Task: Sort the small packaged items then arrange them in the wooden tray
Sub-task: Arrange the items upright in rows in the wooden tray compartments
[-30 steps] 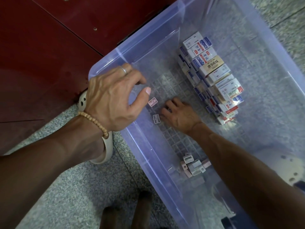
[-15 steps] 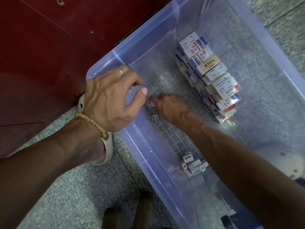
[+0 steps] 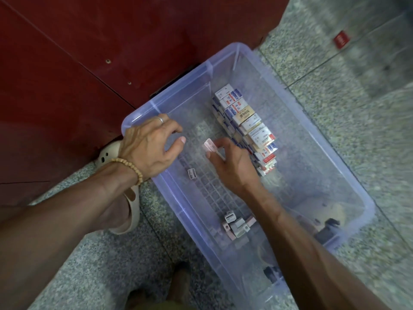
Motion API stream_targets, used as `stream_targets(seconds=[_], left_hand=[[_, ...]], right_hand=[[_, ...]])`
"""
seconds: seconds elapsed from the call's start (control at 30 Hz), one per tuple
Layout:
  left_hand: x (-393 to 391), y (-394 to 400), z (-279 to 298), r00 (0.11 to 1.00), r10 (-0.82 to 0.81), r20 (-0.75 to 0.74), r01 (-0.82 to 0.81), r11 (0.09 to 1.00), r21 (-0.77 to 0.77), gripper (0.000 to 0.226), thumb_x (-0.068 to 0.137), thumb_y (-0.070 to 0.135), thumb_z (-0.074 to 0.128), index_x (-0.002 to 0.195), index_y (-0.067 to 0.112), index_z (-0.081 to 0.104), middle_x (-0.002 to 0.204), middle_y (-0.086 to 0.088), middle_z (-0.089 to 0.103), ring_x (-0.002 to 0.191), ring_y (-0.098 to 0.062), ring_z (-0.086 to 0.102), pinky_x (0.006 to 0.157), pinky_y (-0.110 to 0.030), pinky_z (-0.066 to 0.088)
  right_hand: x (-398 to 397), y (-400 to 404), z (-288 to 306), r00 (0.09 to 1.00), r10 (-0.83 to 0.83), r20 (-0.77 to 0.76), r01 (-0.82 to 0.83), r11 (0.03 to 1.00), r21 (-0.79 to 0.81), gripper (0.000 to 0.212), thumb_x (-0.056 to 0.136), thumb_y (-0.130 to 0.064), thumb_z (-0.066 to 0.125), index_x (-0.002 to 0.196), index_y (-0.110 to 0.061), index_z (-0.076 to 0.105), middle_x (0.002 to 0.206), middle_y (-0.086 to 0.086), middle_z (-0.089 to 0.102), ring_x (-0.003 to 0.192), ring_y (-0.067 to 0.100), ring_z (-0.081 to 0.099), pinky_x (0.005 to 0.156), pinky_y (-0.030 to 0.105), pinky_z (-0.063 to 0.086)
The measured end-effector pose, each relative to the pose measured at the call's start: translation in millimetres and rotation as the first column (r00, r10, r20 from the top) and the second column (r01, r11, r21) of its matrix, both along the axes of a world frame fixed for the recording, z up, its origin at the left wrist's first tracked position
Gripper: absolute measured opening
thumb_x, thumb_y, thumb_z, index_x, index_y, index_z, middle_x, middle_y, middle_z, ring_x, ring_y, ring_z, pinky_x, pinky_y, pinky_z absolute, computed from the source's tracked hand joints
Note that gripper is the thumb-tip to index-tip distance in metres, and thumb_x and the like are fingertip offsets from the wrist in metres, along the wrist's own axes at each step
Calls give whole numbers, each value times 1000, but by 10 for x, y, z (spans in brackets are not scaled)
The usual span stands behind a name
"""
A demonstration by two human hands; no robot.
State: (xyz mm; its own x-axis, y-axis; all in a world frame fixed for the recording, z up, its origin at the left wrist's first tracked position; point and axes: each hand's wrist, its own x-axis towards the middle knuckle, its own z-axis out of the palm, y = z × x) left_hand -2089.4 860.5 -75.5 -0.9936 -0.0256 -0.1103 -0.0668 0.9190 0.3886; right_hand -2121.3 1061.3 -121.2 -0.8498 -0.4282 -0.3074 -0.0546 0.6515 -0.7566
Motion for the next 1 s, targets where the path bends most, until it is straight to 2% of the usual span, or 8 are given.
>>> stream_targets(seconds=[0.17,0.3,0.5,0.63,0.73,0.83,0.93,1.0], left_hand=[[-88,117,376,992,126,-25,-115,957,266,36,88,46,47,100,18,67,85,10,63,78,-6,58,77,-32,52],[-137,283,969,979,204,1,-172,821,545,23,80,37,71,94,18,70,79,6,71,74,-8,66,68,-18,51],[-93,318,1662,964,264,1,-179,653,736,13,76,10,81,85,13,71,79,-1,73,72,-20,72,70,-33,59],[17,277,2048,965,257,49,-182,522,834,10,80,-2,74,86,5,70,76,-14,73,66,-20,71,62,-26,57],[79,208,2270,955,295,17,-160,466,870,9,81,-5,70,86,2,71,73,-9,73,62,-11,68,58,-19,53],[198,47,2512,966,254,-52,-86,500,862,10,81,-4,71,84,6,71,71,-3,73,65,-9,68,59,-17,52],[324,-82,2671,981,175,-85,-24,545,838,7,79,2,75,84,6,71,77,-5,74,70,-14,69,62,-25,55],[402,-178,2753,982,157,-103,-1,553,833,13,75,11,81,85,10,73,80,-6,75,73,-16,71,66,-30,56]], right_hand=[[-31,103,689,979,32,-203,-24,999,44,31,99,-33,60,119,-10,59,108,17,69,94,37,63,72,39,46],[-41,96,1225,934,116,-339,-83,990,112,28,98,-31,58,118,-12,57,110,14,67,93,40,63,73,46,49],[35,15,1918,838,109,-534,-53,991,120,29,100,-33,55,115,-9,58,107,14,67,83,42,66,65,46,50],[137,-71,2286,789,116,-604,-69,993,99,46,99,-49,37,113,-11,59,101,11,68,78,39,67,61,47,52],[256,-103,2460,848,-22,-530,-14,998,-64,40,100,-43,46,124,-14,60,98,4,70,82,23,67,68,36,50],[392,-186,2683,929,-182,-321,70,941,-330,13,99,-29,59,100,-20,69,63,-13,57,55,2,52,55,17,38],[507,-306,2920,987,-126,-99,68,889,-454,31,100,-24,57,71,-30,63,54,-10,52,45,0,45,47,17,36],[588,-400,3048,996,-83,28,86,858,-507,34,102,-26,55,69,-30,62,55,2,54,42,9,45,41,23,35]])
